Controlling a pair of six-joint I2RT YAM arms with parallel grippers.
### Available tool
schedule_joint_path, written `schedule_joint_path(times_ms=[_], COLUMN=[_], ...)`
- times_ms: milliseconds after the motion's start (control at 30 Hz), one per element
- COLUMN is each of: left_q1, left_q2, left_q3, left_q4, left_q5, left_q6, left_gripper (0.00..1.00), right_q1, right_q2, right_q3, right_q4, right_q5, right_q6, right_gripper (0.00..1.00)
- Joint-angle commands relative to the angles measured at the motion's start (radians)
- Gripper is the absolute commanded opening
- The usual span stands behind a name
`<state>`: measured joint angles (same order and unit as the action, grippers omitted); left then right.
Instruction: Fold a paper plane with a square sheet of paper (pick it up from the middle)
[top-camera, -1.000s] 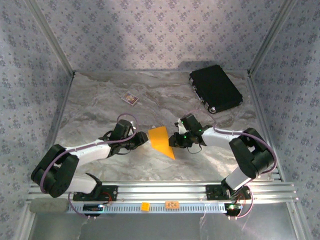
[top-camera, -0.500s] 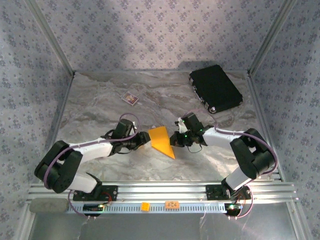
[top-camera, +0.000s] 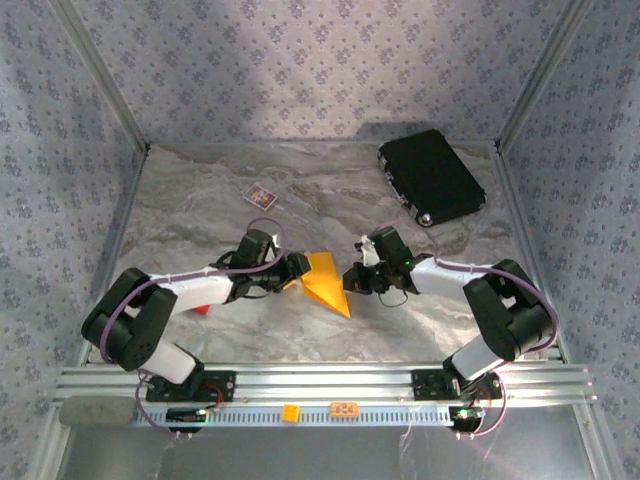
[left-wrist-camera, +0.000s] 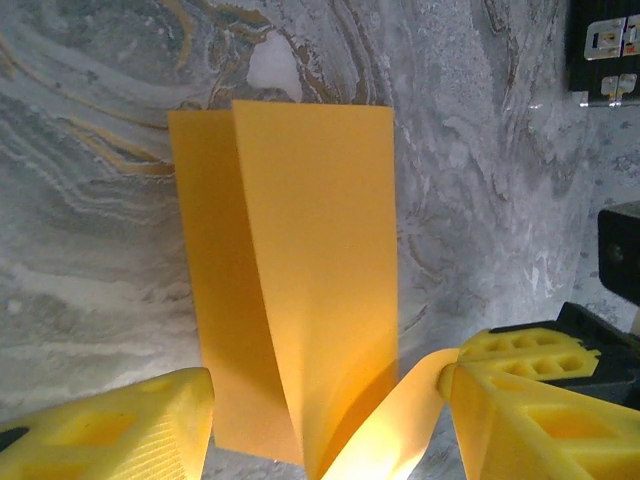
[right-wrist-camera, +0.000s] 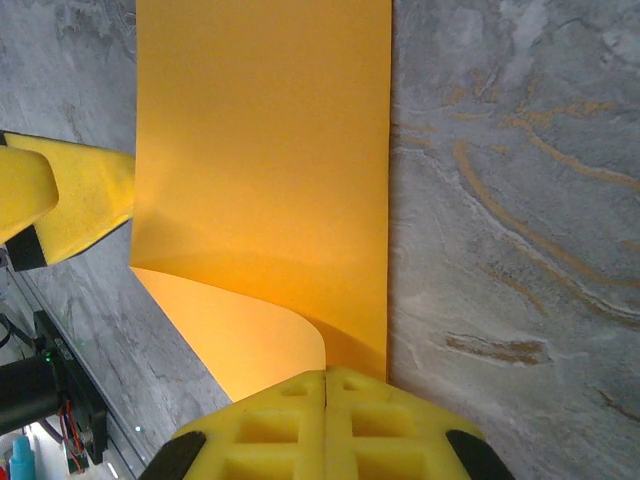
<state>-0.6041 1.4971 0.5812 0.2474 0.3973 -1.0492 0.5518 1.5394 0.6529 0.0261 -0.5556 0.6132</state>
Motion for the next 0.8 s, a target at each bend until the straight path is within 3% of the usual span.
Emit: schedule_joint_path(times_ms=[0,200,433,600,767], left_q1=[-0.005,-0.006,-0.008,-0.007,-0.011], left_q2=[0.030,0.097,0.109,0.094,0.091], left_q3=[0.022,0.026,0.018,0.014,0.019], left_q4=[0.055,0.143,0.184,0.180,0.184], left_q5=[0.029,0.064,0.074,0.068,0.075], left_q6=[-0.026,-0.070,-0.094,-0.095,-0.097], left_gripper=[0.62,0.57,0.29,0.22,0.25], right_q1=[-0.008,-0.014,-0.014,0.018,0.099], right_q2=[-0.021,-0.024,-0.046,-0.127,-0.228], right_q3=[-0.014,-0.018,-0.013,0.018,-0.005], right_q4=[0.010,0.008,-0.024,-0.171,-0.210], right_q5=[-0.018,-0.020,0.007,0.170,0.377], right_q6=[0.008,0.008,0.007,-0.044,-0.092], right_gripper=[0.05,0.05,0.11,0.33,0.38])
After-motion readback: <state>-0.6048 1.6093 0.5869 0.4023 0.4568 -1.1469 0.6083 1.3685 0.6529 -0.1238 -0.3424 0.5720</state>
